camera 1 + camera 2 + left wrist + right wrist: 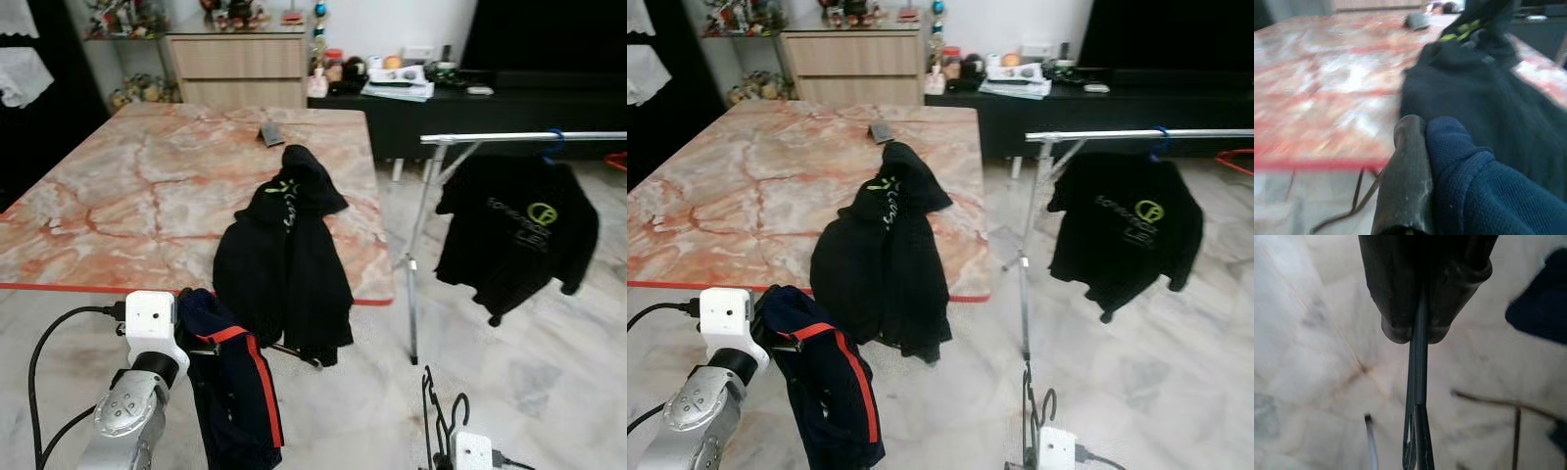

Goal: Hang hanger

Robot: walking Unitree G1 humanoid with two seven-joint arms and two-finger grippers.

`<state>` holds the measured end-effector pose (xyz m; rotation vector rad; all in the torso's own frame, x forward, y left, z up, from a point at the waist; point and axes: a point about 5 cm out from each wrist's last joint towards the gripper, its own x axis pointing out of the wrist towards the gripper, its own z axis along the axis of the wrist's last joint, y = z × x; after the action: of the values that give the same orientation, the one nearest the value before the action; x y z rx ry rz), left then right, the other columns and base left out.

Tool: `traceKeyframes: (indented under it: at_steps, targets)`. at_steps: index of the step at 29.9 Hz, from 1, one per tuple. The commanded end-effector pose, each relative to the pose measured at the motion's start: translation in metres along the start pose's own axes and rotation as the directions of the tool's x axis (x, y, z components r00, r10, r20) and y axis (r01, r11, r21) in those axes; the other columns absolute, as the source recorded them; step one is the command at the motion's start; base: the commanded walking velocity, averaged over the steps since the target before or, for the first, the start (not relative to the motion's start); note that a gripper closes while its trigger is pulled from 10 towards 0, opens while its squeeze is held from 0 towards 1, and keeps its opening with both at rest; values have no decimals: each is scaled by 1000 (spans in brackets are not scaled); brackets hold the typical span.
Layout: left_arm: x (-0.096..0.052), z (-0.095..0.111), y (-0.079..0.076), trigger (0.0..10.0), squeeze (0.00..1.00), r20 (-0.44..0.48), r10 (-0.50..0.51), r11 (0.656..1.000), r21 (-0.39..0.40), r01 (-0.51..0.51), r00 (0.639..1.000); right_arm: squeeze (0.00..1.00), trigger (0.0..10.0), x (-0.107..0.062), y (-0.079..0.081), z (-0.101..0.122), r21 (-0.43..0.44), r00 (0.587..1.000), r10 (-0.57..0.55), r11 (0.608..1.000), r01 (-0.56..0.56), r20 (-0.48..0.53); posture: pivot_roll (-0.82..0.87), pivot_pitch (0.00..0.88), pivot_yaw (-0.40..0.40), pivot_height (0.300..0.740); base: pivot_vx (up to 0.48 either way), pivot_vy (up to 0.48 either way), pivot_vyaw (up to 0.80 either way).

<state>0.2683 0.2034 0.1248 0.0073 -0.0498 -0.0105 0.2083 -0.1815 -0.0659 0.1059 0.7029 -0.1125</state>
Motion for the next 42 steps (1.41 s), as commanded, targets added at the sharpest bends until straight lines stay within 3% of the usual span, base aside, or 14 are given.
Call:
traceKeyframes:
  at_steps: [1, 9, 12, 13, 18, 21, 24, 28, 33, 42]
  targets:
    - [6, 17, -11, 10000, 0, 69, -48, 999, -7, 49, 996, 0, 10000, -5, -14, -9, -6, 999, -39, 999, 39, -27, 138, 0, 10, 740, 360, 0, 0]
    - [17, 35, -11, 10000, 0, 119, -81, 997, 18, 79, 990, 0, 10000, -5, -14, -10, -4, 999, -37, 999, 37, -28, 136, 0, 14, 740, 364, 0, 0]
    - [35, 68, -13, 10000, 0, 196, -137, 990, 72, 125, 971, 0, 10000, -4, -13, -9, -2, 999, -35, 999, 35, -28, 144, 0, 12, 740, 373, 0, 0]
    - [49, 90, -12, 10000, 0, 248, -160, 985, 105, 138, 956, 0, 10000, -4, -13, -9, -2, 999, -35, 999, 35, -29, 146, 0, 14, 740, 375, 0, 0]
    - [90, 146, -12, 10000, 0, 345, -202, 973, 176, 148, 917, 0, 10000, -3, -12, -7, 8, 999, -42, 999, 42, -27, 145, 0, 19, 740, 377, 0, 0]
    - [98, 156, -14, 10000, 0, 356, -208, 970, 193, 146, 911, 0, 10000, -3, -12, -7, 10, 999, -42, 999, 43, -26, 142, 0, 20, 740, 375, 0, 0]
    - [115, 180, -26, 10000, 0, 386, -228, 967, 195, 163, 894, 0, 10000, -3, -12, -7, 14, 999, -46, 999, 46, -27, 139, 0, 21, 740, 377, 0, 0]
    - [126, 188, -41, 10000, 0, 389, -264, 960, 199, 199, 883, 0, 10000, -3, -12, -7, 14, 998, -50, 999, 51, -29, 134, 0, 22, 740, 379, 0, 0]
    - [131, 182, -49, 10000, 0, 375, -281, 956, 196, 220, 884, 0, 10000, -3, -13, -7, 13, 998, -56, 998, 56, -33, 131, 0, 22, 740, 375, 0, 0]
    - [125, 157, -54, 10000, 0, 335, -296, 952, 176, 249, 895, 0, 10000, -3, -14, -8, 4, 998, -58, 998, 58, -39, 140, 0, 9, 740, 376, 0, 0]
